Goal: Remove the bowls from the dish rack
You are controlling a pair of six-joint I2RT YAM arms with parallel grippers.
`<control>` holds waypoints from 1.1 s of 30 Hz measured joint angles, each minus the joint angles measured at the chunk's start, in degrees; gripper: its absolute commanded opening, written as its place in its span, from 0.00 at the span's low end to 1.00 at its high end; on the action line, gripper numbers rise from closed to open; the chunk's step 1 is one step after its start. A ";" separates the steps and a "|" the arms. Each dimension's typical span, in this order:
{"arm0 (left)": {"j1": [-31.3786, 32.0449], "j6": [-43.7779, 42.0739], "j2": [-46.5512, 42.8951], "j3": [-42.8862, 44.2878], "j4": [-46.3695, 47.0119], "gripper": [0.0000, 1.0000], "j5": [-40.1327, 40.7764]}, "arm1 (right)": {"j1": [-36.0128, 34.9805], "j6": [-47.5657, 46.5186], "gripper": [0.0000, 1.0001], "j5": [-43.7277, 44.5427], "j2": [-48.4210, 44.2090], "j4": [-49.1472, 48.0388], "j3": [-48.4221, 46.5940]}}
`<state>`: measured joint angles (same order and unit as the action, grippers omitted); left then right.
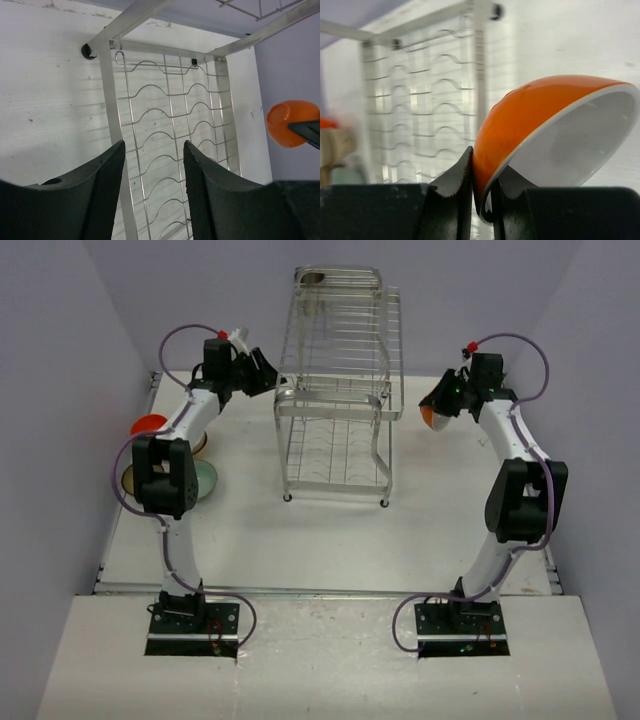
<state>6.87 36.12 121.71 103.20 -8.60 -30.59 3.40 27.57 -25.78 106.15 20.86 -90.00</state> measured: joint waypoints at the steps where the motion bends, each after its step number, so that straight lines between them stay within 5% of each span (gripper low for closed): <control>1: 0.00 -0.31 -0.57 -0.31 -0.57 0.52 0.90 | 0.17 -1.73 0.00 3.54 0.52 3.04 -0.94; 11: 0.00 -1.29 -4.09 -2.73 -3.13 0.51 6.54 | 5.90 -8.57 0.00 27.21 7.98 20.59 -2.80; 33: 0.07 -1.27 -4.07 -2.71 -3.48 0.52 6.82 | 8.85 -10.80 0.00 42.38 14.25 25.42 -4.31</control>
<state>6.94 34.85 117.64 100.49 -12.08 -23.77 12.25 16.78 16.60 120.40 46.28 -94.30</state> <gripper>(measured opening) 0.515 0.163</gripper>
